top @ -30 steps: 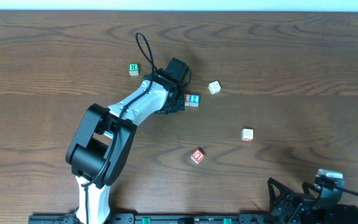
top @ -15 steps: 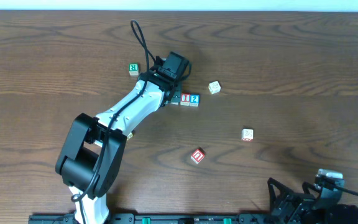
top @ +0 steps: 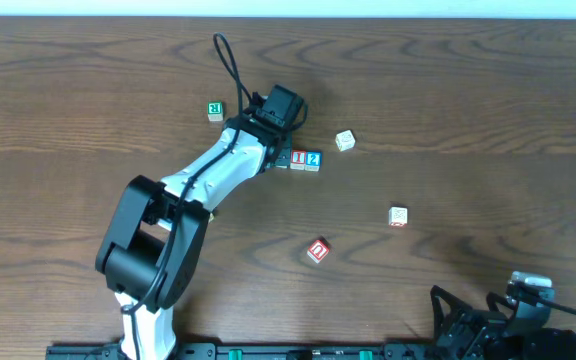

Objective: Spell out Ai2
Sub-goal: 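Nudge the A block flush against the I block with the left gripper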

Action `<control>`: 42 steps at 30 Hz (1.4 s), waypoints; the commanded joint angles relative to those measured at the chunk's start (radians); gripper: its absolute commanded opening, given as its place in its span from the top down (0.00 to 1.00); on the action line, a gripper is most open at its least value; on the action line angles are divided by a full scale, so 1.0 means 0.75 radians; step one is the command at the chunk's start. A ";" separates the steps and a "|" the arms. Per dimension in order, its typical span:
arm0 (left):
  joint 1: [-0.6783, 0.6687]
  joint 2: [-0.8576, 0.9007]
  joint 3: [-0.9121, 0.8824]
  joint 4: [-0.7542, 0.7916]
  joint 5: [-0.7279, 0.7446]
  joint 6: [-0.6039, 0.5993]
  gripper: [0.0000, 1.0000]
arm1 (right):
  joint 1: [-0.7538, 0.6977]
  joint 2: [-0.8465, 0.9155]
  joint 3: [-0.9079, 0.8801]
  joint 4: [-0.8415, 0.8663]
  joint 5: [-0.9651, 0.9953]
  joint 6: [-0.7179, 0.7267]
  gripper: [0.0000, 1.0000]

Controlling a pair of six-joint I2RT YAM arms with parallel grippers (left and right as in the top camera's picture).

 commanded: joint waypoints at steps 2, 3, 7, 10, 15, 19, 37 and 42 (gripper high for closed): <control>0.007 0.043 -0.005 0.004 0.026 0.009 0.94 | 0.004 -0.007 0.001 -0.005 0.005 0.018 0.01; 0.007 0.044 -0.005 0.008 0.026 0.009 0.94 | 0.004 -0.007 0.001 -0.005 0.005 0.018 0.01; 0.007 0.050 -0.005 0.018 0.029 0.009 0.94 | 0.004 -0.007 0.001 -0.005 0.005 0.018 0.01; 0.007 0.062 -0.005 0.017 0.041 0.005 0.94 | 0.004 -0.007 0.001 -0.005 0.005 0.018 0.01; 0.007 0.064 -0.005 0.020 0.043 0.003 0.94 | 0.004 -0.007 0.001 -0.005 0.005 0.018 0.01; 0.007 0.064 -0.005 0.021 0.090 -0.005 0.94 | 0.004 -0.007 0.001 -0.005 0.005 0.018 0.01; 0.006 0.064 -0.005 0.008 0.142 -0.016 0.94 | 0.004 -0.007 0.001 -0.005 0.005 0.018 0.01; 0.006 0.064 -0.005 0.017 0.105 0.021 0.94 | 0.004 -0.007 0.001 -0.005 0.005 0.018 0.01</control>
